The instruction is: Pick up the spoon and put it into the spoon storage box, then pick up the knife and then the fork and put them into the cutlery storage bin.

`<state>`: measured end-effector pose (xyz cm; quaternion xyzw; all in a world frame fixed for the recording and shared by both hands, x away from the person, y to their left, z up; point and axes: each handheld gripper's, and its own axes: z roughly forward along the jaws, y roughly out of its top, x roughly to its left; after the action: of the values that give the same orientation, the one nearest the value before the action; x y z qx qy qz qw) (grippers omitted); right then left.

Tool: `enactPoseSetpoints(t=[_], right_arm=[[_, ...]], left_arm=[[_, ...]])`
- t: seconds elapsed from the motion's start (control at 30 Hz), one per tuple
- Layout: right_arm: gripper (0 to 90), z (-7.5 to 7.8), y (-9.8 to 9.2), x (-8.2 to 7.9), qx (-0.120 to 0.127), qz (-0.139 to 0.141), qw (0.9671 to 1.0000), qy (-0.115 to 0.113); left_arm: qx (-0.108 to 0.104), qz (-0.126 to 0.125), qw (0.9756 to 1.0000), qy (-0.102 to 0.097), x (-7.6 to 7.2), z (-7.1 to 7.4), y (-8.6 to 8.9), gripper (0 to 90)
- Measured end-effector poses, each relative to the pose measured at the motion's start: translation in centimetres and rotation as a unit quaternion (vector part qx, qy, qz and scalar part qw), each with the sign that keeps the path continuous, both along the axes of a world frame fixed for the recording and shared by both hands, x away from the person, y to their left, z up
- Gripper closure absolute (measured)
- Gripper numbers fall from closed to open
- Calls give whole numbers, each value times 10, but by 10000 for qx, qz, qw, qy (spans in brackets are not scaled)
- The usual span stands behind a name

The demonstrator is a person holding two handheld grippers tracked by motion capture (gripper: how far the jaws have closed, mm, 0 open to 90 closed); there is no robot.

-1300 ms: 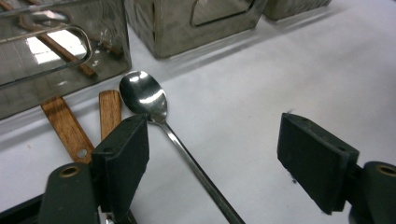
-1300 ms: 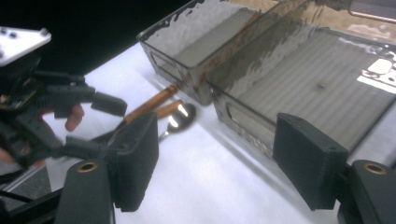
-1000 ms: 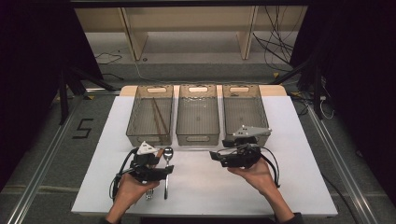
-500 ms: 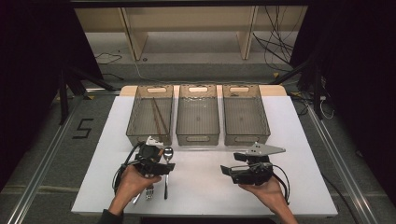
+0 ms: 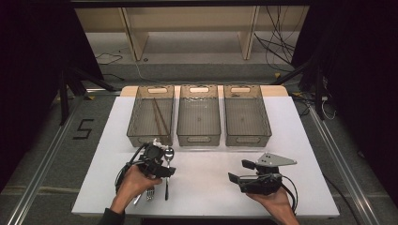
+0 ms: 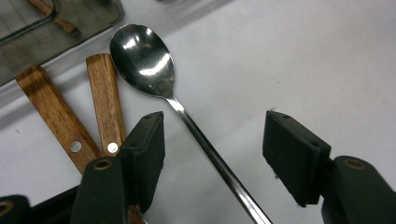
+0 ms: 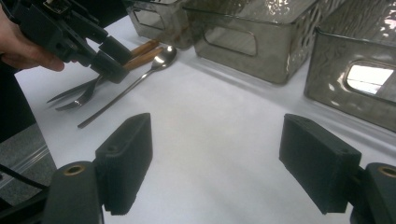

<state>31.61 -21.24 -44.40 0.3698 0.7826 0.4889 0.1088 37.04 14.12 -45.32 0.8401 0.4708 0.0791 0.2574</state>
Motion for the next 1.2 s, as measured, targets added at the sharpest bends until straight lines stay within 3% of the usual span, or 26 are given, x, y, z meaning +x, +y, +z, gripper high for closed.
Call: enactPoseSetpoints(t=[0.77,1.2], right_arm=[[264,-10,-12,-9,35,-173,9998,102],[266,-11,-11,-8,40,-156,9998,137]], left_arm=[[209,-94,9993,279,8,-12,-5,438],[340,-76,9989,304,12,-18,-8,510]])
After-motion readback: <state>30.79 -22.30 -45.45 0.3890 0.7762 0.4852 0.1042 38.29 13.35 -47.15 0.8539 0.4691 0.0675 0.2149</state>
